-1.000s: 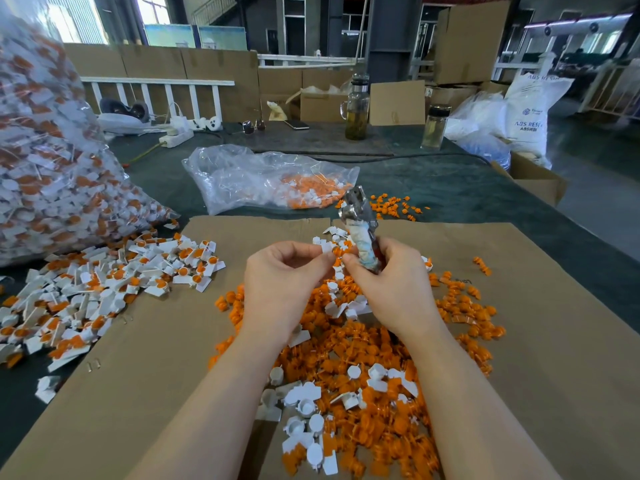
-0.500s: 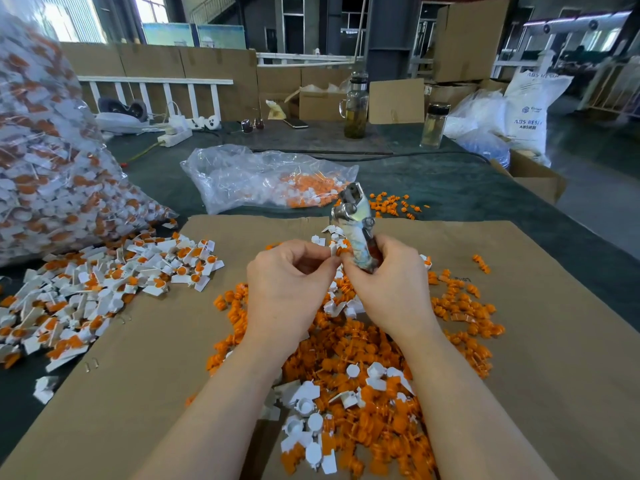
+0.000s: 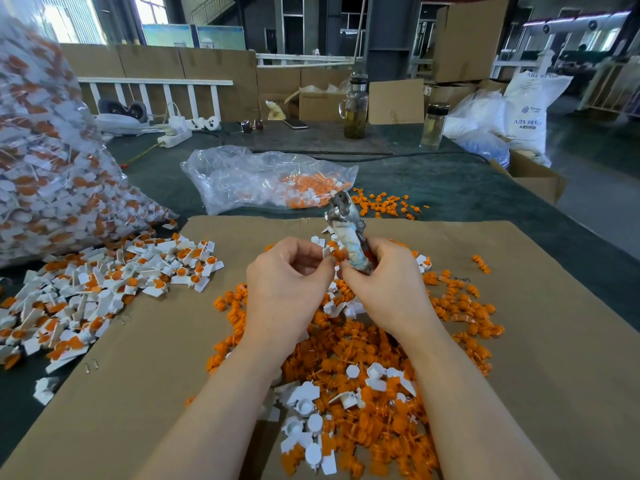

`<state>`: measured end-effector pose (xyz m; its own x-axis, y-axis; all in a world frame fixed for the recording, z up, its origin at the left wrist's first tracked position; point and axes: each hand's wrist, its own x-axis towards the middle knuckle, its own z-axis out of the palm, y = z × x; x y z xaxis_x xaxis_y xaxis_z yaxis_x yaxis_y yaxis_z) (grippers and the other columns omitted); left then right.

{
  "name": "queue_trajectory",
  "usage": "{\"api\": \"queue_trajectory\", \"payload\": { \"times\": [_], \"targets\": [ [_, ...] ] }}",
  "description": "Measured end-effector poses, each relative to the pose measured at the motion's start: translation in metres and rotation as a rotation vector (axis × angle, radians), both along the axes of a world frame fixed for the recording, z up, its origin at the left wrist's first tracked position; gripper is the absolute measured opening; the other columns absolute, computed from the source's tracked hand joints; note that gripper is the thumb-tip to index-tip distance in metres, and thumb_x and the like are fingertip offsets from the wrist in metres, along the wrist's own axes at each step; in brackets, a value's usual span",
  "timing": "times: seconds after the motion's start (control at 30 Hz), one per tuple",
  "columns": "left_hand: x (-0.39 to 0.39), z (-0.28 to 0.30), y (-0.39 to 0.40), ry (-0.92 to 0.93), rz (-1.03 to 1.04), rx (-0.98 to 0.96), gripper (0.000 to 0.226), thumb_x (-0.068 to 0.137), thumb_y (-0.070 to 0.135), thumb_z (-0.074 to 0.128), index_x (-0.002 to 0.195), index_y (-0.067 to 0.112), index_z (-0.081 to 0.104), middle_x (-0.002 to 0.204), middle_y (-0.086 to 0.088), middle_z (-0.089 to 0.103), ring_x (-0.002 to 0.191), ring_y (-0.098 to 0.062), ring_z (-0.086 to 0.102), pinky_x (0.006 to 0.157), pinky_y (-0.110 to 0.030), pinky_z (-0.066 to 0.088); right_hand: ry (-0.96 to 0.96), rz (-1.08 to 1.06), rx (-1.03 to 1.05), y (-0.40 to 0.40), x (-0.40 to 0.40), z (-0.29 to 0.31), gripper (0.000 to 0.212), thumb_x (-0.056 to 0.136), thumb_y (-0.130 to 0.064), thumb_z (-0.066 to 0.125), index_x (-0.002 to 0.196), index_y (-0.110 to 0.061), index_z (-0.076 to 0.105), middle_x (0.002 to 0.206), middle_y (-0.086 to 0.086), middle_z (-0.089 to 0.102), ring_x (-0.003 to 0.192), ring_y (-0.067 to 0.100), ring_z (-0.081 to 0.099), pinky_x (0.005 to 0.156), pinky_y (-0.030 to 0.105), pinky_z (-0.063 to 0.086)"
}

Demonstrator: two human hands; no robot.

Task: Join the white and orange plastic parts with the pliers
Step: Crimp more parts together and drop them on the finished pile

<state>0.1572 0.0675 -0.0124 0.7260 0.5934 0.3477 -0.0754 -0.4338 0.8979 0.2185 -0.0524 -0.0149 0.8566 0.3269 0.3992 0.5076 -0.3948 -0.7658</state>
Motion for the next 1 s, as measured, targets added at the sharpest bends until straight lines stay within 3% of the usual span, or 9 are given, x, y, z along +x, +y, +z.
{"api": "queue_trajectory", "payload": {
  "times": [0.1, 0.2, 0.33, 0.47, 0.67, 0.83, 1.0],
  "targets": [
    [0.0015, -0.0013, 0.0010, 0.020, 0.026, 0.013, 0.017, 0.079, 0.035, 0.081, 0.071, 0.031, 0.066, 0.063, 0.014, 0.067, 0.063, 0.004, 0.061, 0.052, -0.008, 0.044, 0.013, 0.013, -0.002, 0.0001, -0.0007, 0.0005, 0.005, 0.083, -0.021, 0.068, 0.086, -0.023, 0.064, 0.070, -0.010, 0.063, 0.065, 0.009, 0.059, 0.058, 0.033, 0.050],
    [0.0029, -0.0033, 0.0021, 0.035, 0.023, -0.004, 0.016, 0.081, 0.033, 0.079, 0.073, 0.030, 0.066, 0.068, 0.010, 0.069, 0.065, -0.002, 0.065, 0.054, -0.012, 0.048, 0.066, 0.029, 0.012, -0.0002, -0.0007, 0.0016, 0.006, 0.085, -0.020, 0.068, 0.090, -0.019, 0.066, 0.077, -0.004, 0.068, 0.074, 0.013, 0.066, 0.068, 0.042, 0.057],
    [0.0027, -0.0028, 0.0031, 0.002, -0.054, -0.210, 0.011, 0.084, 0.022, 0.078, 0.078, 0.021, 0.069, 0.070, 0.002, 0.073, 0.071, -0.014, 0.072, 0.067, -0.026, 0.058, 0.100, 0.026, 0.066, -0.0012, -0.0019, 0.0030, 0.007, 0.087, -0.021, 0.066, 0.093, -0.018, 0.067, 0.082, -0.001, 0.070, 0.079, 0.017, 0.068, 0.075, 0.047, 0.057],
    [0.0006, -0.0017, 0.0052, -0.078, -0.142, -0.374, 0.007, 0.085, 0.014, 0.076, 0.083, 0.010, 0.070, 0.074, -0.006, 0.074, 0.074, -0.020, 0.073, 0.070, -0.026, 0.059, 0.071, 0.029, 0.086, -0.0011, -0.0040, 0.0048, 0.006, 0.088, -0.025, 0.066, 0.091, -0.020, 0.067, 0.079, -0.003, 0.069, 0.076, 0.016, 0.067, 0.072, 0.046, 0.057],
    [0.0005, -0.0010, 0.0041, -0.096, -0.148, -0.374, 0.007, 0.086, 0.011, 0.074, 0.084, 0.007, 0.069, 0.083, -0.015, 0.074, 0.082, -0.030, 0.073, 0.077, -0.036, 0.061, 0.023, 0.048, 0.080, 0.0014, -0.0059, 0.0063, 0.006, 0.086, -0.028, 0.070, 0.090, -0.027, 0.065, 0.077, -0.012, 0.065, 0.074, 0.007, 0.063, 0.069, 0.036, 0.056],
    [-0.0008, 0.0007, 0.0001, -0.080, -0.105, -0.295, 0.007, 0.085, 0.014, 0.075, 0.083, 0.011, 0.070, 0.081, -0.014, 0.073, 0.081, -0.031, 0.071, 0.078, -0.042, 0.061, 0.005, 0.018, 0.087, 0.0023, -0.0062, 0.0050, 0.010, 0.086, -0.035, 0.071, 0.090, -0.029, 0.064, 0.077, -0.016, 0.065, 0.075, 0.003, 0.064, 0.067, 0.031, 0.056],
    [-0.0011, 0.0017, -0.0029, -0.084, -0.064, -0.263, 0.009, 0.085, 0.015, 0.076, 0.079, 0.015, 0.069, 0.076, -0.009, 0.073, 0.079, -0.031, 0.069, 0.075, -0.047, 0.059, -0.007, 0.000, 0.089, 0.0034, -0.0065, 0.0047, 0.013, 0.086, -0.036, 0.069, 0.090, -0.025, 0.065, 0.079, -0.011, 0.067, 0.074, 0.006, 0.065, 0.068, 0.038, 0.058]
  ]
}}
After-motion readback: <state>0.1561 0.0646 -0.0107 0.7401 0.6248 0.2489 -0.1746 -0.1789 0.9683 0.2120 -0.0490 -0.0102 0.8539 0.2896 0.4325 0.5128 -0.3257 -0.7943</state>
